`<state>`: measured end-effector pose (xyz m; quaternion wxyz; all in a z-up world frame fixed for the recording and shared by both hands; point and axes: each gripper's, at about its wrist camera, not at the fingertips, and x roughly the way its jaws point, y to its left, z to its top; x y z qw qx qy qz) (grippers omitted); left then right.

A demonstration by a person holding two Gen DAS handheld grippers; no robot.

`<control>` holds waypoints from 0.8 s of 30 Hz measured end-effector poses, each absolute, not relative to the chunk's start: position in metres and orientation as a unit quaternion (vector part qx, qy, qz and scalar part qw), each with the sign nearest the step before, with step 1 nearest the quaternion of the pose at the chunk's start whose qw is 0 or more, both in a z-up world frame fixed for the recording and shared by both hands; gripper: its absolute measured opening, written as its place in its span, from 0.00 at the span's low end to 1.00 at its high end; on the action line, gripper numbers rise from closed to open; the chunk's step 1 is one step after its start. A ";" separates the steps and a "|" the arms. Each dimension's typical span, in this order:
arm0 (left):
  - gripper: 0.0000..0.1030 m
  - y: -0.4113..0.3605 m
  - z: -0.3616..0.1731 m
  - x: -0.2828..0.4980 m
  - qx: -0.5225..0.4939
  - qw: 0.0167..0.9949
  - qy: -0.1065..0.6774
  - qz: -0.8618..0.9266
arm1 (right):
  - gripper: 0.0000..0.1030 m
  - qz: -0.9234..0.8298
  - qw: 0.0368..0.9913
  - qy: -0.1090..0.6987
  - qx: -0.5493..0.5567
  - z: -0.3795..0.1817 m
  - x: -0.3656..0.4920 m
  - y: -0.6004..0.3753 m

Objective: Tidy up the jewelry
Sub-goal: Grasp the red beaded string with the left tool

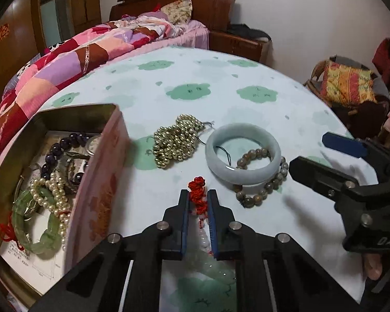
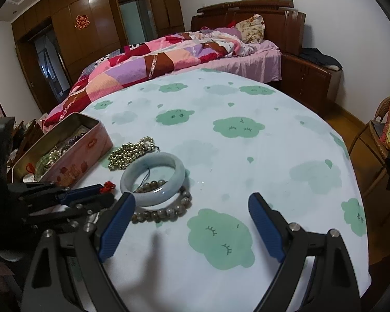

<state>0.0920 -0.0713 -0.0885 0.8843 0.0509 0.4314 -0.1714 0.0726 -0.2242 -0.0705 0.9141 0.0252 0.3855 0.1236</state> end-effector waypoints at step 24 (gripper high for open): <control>0.12 -0.035 -0.056 0.074 0.017 0.915 0.372 -0.157 | 0.76 0.144 0.882 0.442 -0.072 -0.087 0.113 -0.167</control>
